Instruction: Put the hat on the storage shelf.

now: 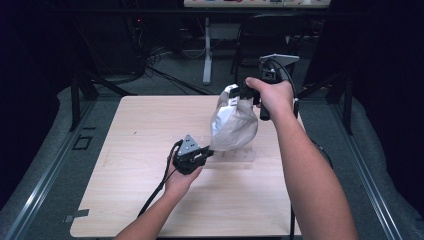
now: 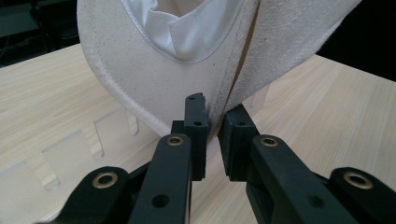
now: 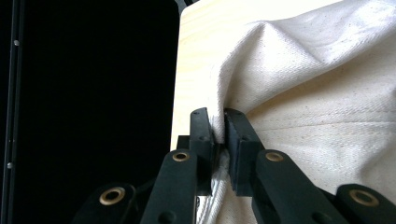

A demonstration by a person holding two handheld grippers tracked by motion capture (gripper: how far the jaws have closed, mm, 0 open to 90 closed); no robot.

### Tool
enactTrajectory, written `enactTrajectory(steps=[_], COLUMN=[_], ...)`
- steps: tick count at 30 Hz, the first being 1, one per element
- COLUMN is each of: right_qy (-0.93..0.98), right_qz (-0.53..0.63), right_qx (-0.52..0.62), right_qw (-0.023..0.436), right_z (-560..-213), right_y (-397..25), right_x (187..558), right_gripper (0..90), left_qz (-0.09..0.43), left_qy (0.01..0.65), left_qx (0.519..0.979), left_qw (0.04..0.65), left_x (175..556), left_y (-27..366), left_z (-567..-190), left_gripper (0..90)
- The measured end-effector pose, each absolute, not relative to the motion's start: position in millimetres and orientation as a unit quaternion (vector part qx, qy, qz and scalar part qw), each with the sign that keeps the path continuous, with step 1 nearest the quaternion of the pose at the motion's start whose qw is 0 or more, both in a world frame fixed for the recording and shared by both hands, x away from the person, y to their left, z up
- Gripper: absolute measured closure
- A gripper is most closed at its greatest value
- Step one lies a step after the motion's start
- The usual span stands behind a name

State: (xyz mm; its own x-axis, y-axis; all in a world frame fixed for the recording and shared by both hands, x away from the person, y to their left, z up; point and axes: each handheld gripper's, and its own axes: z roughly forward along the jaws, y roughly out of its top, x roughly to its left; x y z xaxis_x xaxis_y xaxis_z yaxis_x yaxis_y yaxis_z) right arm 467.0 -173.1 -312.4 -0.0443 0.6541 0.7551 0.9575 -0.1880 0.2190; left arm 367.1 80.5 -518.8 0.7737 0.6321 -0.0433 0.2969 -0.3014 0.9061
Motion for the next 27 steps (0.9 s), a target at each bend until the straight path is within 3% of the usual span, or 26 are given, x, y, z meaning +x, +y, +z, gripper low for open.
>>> enactTrajectory(steps=[27], right_qy=[-0.633], right_qz=[-0.352], right_qx=[-0.660], right_qw=[0.199], right_z=[-339], right_y=[-160], right_x=[471], right_gripper=[81.8], left_qz=[0.164], left_qy=[0.346], left_qx=[0.788], left_qw=[0.482], left_x=[357], left_y=[86], left_z=[-541], left_gripper=[85.3])
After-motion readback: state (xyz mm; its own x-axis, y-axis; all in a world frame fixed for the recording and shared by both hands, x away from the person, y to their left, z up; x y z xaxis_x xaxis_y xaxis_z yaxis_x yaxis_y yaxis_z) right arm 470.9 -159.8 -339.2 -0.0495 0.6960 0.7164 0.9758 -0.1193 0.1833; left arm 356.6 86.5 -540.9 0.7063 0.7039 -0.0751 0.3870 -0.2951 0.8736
